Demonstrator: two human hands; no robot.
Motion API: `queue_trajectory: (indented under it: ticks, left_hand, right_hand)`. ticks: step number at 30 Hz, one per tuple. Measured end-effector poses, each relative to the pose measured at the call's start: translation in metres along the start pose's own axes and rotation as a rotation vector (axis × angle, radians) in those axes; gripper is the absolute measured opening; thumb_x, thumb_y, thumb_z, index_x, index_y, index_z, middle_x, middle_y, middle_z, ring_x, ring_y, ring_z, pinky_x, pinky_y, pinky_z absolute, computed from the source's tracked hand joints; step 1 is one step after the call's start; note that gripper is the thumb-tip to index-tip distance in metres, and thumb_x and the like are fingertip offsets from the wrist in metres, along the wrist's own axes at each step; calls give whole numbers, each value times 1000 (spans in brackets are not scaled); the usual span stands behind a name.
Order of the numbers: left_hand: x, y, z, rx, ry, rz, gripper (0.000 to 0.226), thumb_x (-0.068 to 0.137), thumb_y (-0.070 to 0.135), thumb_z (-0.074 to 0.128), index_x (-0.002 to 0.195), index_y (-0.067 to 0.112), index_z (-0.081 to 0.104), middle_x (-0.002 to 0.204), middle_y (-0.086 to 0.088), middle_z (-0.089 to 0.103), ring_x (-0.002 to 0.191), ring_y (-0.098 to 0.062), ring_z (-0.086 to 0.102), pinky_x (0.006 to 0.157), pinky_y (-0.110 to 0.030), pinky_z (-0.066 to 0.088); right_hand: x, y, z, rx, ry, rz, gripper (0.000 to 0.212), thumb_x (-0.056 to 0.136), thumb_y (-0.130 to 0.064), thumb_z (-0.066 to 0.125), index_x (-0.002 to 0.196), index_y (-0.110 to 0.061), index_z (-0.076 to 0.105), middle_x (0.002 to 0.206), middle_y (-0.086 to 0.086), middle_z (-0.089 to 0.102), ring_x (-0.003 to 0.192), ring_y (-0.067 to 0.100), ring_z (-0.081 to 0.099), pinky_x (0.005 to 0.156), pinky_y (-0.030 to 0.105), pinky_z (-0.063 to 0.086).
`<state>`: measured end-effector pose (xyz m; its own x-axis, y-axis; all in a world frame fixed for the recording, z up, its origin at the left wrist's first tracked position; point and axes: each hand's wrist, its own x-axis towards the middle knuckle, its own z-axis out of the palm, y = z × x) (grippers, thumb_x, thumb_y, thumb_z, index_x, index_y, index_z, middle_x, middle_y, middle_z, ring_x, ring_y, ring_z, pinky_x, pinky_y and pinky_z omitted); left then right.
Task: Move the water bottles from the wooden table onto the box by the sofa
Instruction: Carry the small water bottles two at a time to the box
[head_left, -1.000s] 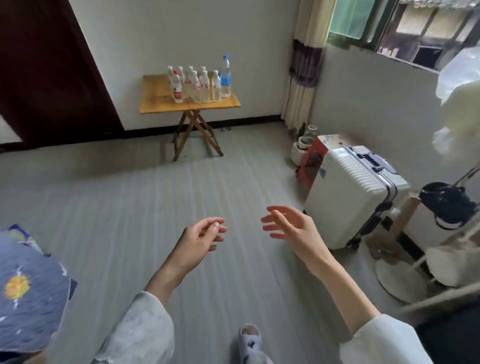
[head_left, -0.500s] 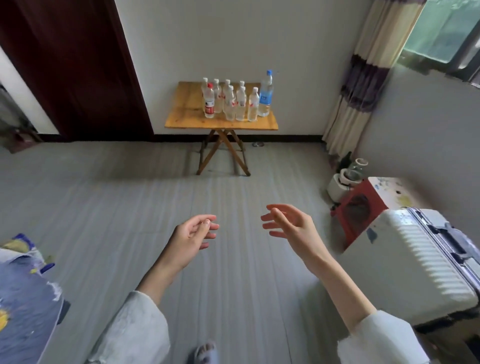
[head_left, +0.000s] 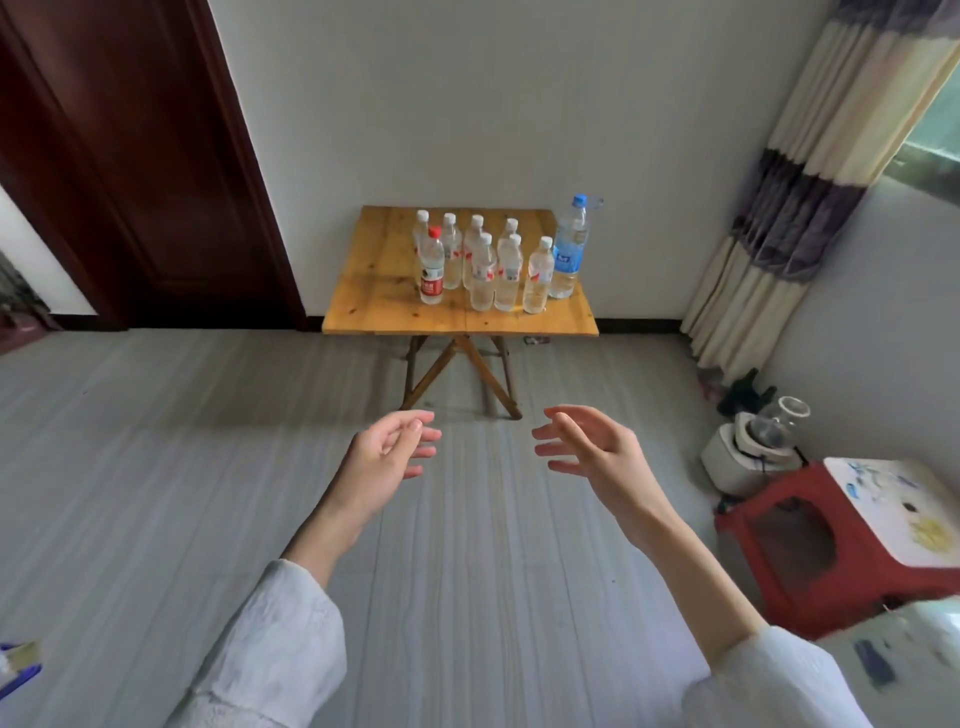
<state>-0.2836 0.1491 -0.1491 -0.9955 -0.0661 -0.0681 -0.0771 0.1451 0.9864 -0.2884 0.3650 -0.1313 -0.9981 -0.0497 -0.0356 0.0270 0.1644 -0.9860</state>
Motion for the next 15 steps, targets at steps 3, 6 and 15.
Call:
queue_trajectory:
  ticks: [3,6,15]
  left_hand:
    - [59,1,5,33,-58,-20,23,95,20,39,108,19,58,101,1,66,96,-14,63,86,-32,52]
    - [114,-7,9,66,-84,-57,26,95,22,39,112,19,57,105,1,66,98,-12,63,88,-31,52]
    - [306,-10,33,66,-6,-92,24,96,20,37,112,18,56,102,3,64,98,-11,61,84,-27,51]
  right_hand:
    - [58,1,-4,9,24,26,17,92,-26,48,100,-20,61,92,1,71,82,12,69,76,27,55]
    - [117,9,-9,9,39,55,17,91,-26,48,100,-20,62,91,1,71,81,11,69,75,25,56]
    - [321,27,-30,-10,-10,80,16,92,-26,48,101,-21,60,89,-3,70,78,7,68,72,23,55]
